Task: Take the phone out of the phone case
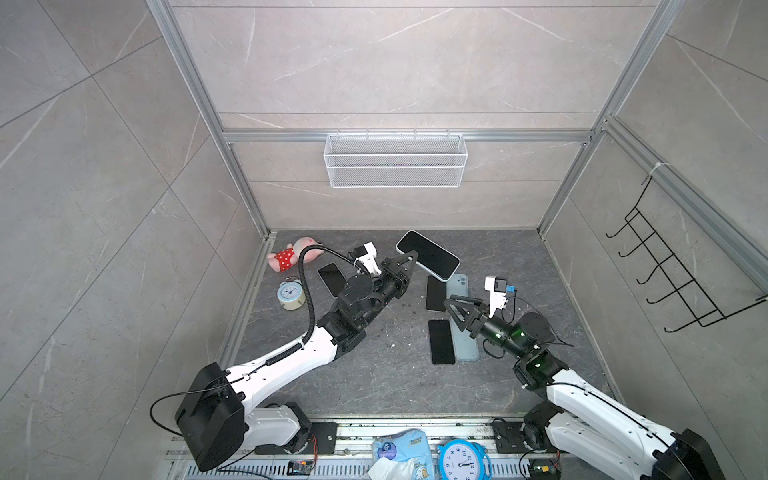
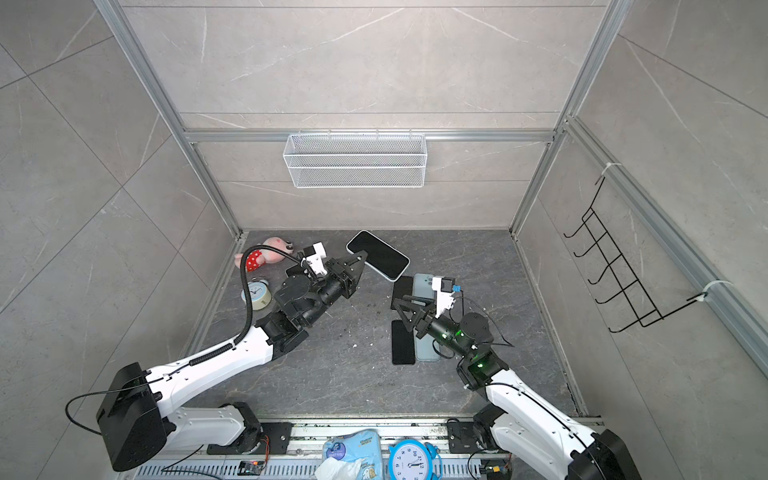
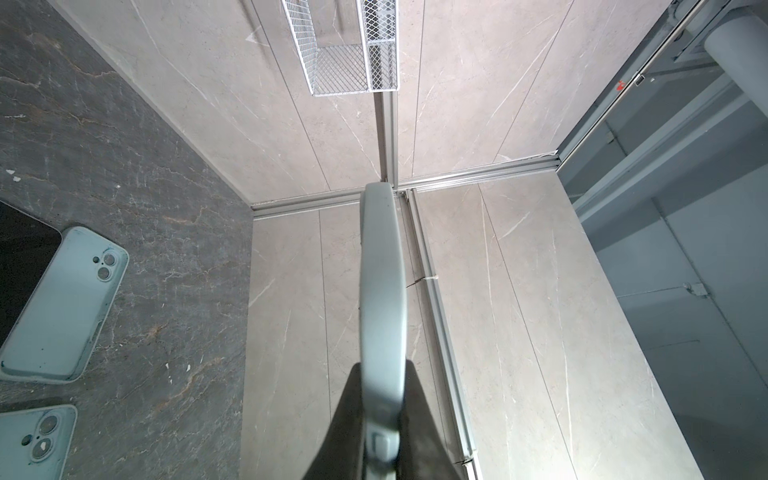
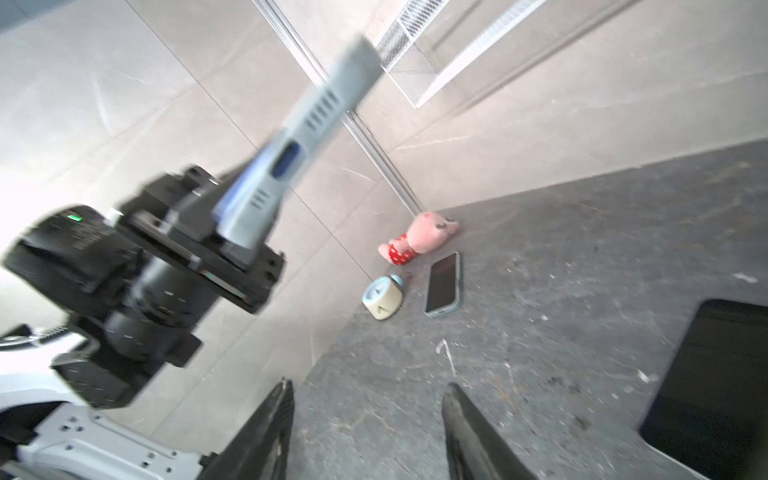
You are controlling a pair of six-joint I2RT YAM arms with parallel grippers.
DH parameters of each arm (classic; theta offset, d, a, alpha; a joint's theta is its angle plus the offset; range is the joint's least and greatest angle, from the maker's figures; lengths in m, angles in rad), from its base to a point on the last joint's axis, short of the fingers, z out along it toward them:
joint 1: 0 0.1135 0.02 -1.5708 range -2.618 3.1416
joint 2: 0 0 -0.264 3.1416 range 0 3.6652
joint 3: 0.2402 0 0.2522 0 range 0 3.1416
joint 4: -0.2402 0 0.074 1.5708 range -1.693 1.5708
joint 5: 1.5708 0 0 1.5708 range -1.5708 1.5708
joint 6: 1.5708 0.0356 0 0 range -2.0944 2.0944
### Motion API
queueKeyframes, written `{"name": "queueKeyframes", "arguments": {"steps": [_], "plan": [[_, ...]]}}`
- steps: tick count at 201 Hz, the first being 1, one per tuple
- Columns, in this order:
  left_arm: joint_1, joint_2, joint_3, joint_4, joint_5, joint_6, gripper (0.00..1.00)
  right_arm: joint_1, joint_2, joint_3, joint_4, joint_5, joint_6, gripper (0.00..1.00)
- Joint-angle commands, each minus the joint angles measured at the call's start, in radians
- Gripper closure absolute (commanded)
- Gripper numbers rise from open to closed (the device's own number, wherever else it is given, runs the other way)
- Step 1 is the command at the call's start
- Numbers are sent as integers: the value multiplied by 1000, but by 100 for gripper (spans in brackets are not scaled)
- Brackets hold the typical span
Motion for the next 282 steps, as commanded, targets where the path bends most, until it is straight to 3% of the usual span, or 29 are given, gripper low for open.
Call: {"name": "queueKeyframes", "arguments": {"steps": [1,96,282], "plan": [[6,-43,-1,142,-5,-14,100,-7,1,42,93,-45,121,40],[6,-46,-23,170,0,-18,100,-15,146,44,364,-69,284,40],[-1,-17,-20,216,20,-18,100,-47,306,44,520,-74,365,41]]}}
